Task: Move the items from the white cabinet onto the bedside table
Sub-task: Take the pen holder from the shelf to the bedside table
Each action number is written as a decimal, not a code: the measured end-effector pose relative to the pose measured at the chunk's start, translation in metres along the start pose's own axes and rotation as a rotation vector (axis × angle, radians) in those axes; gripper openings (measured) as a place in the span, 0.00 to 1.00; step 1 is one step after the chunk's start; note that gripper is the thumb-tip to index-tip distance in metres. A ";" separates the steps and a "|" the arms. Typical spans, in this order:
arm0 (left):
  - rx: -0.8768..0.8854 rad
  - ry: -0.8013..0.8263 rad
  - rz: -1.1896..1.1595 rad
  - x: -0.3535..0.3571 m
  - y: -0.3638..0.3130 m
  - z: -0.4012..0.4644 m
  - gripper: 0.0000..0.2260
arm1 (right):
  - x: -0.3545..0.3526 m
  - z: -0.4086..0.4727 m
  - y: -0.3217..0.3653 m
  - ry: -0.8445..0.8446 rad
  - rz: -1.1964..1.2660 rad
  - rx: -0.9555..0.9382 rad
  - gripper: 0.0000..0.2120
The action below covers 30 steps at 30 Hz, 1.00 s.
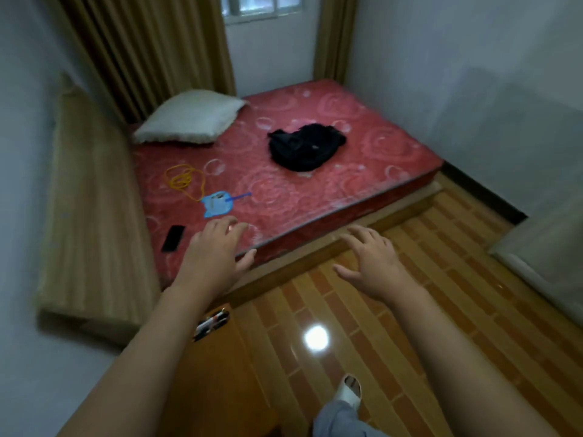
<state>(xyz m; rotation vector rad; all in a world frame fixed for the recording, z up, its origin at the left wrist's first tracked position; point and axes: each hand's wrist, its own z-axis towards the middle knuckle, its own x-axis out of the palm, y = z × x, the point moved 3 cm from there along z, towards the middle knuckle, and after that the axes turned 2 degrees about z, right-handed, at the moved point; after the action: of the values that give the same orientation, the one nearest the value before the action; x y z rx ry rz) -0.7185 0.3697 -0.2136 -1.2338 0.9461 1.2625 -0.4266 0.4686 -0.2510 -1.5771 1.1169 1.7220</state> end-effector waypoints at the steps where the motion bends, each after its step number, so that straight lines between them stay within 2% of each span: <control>1: 0.045 -0.011 -0.010 -0.007 -0.023 0.010 0.29 | -0.017 -0.014 -0.019 -0.024 -0.001 0.052 0.34; 7: 0.245 -0.022 -0.013 -0.035 -0.140 0.060 0.30 | -0.097 -0.079 -0.103 -0.140 -0.017 0.297 0.33; 15: 0.510 -0.072 -0.002 -0.059 -0.306 0.111 0.25 | -0.172 -0.154 -0.227 -0.244 -0.003 0.536 0.34; 30: 0.754 -0.118 -0.051 -0.088 -0.655 0.185 0.27 | -0.319 -0.291 -0.478 -0.407 -0.042 0.724 0.33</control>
<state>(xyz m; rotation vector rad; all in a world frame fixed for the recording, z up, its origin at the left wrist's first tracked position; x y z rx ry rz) -0.1062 0.6040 -0.0113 -0.5785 1.1470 0.7996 0.1778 0.5067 -0.0308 -0.7626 1.2752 1.3010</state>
